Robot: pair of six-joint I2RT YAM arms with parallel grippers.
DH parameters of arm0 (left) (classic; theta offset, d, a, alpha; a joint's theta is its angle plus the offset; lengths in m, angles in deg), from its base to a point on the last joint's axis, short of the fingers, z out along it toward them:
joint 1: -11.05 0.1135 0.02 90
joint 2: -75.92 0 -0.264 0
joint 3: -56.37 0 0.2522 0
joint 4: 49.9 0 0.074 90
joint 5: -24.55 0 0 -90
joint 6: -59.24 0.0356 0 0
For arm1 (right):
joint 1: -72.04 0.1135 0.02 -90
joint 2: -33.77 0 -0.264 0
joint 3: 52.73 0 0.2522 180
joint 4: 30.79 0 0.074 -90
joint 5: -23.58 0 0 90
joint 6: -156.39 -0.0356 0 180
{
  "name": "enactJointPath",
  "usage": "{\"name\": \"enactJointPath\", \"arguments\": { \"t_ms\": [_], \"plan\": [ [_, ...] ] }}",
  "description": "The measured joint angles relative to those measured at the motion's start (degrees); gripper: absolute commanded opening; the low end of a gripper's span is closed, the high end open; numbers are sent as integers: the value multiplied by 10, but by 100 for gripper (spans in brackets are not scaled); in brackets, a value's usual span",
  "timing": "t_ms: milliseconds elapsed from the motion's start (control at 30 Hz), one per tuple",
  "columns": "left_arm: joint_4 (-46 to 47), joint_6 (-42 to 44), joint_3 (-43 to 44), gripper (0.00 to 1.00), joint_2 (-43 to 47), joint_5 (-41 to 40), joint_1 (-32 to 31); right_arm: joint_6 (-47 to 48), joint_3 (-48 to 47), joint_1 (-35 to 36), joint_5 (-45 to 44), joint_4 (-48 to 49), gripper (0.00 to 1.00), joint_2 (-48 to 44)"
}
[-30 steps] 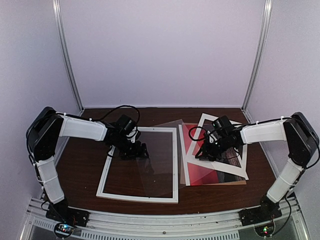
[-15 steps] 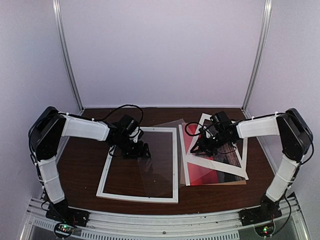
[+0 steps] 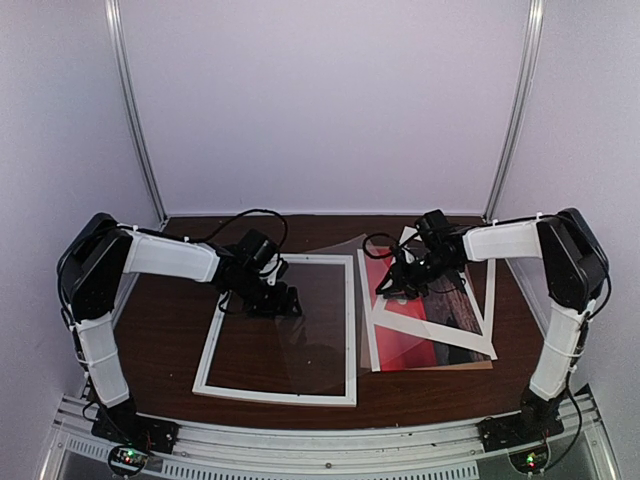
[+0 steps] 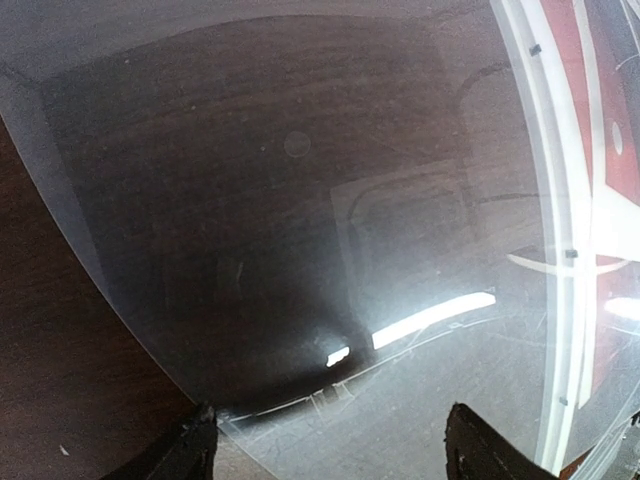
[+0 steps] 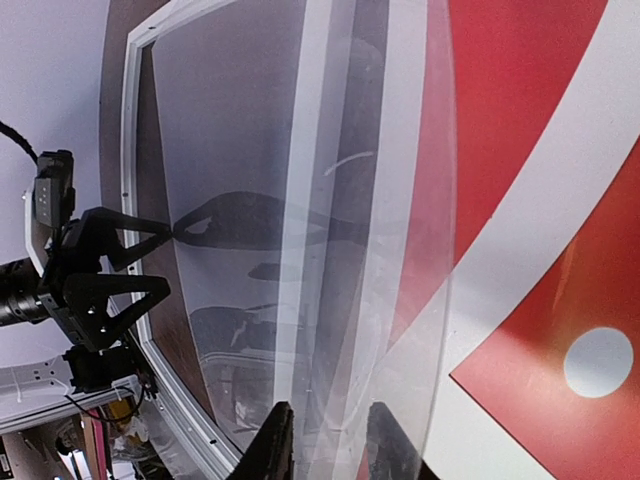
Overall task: Put the photo into the frame
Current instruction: Adjust the glass panel, then move the frame body to the center of the board.
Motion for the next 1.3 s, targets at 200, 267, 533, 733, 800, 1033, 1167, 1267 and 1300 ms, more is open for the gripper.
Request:
{"name": "enactJointPath", "arguments": {
  "t_ms": [200, 267, 533, 733, 800, 1033, 1167, 1267, 1300],
  "plan": [
    [-2, 1, 2, 79, -1, -1, 0, 18, -27, -4, 14, -27, 7, 21],
    [-2, 3, 5, 79, -3, -2, -1, 22, -32, -7, 18, -38, 2, 22],
    [-2, 5, 7, 86, -3, -4, -3, 33, -38, -14, 21, -62, 0, 12],
    [-32, 15, 7, 89, 17, -30, 1, -10, -20, -19, 19, -47, 0, -59],
    [-48, 17, 7, 90, 38, -35, 11, -32, -14, -19, 19, -36, 0, -88],
    [-91, 32, -3, 91, 136, -48, 112, -102, -11, -18, 21, 14, 0, -148],
    [-112, 46, -25, 92, 159, -56, 182, -130, -11, -17, 21, 27, 0, -163],
    [-129, 55, -38, 92, 153, -58, 216, -144, -12, -12, 21, 34, 0, -165],
    [-131, 56, -41, 92, 150, -57, 220, -148, -12, -11, 21, 35, 0, -165]
  ]
}}
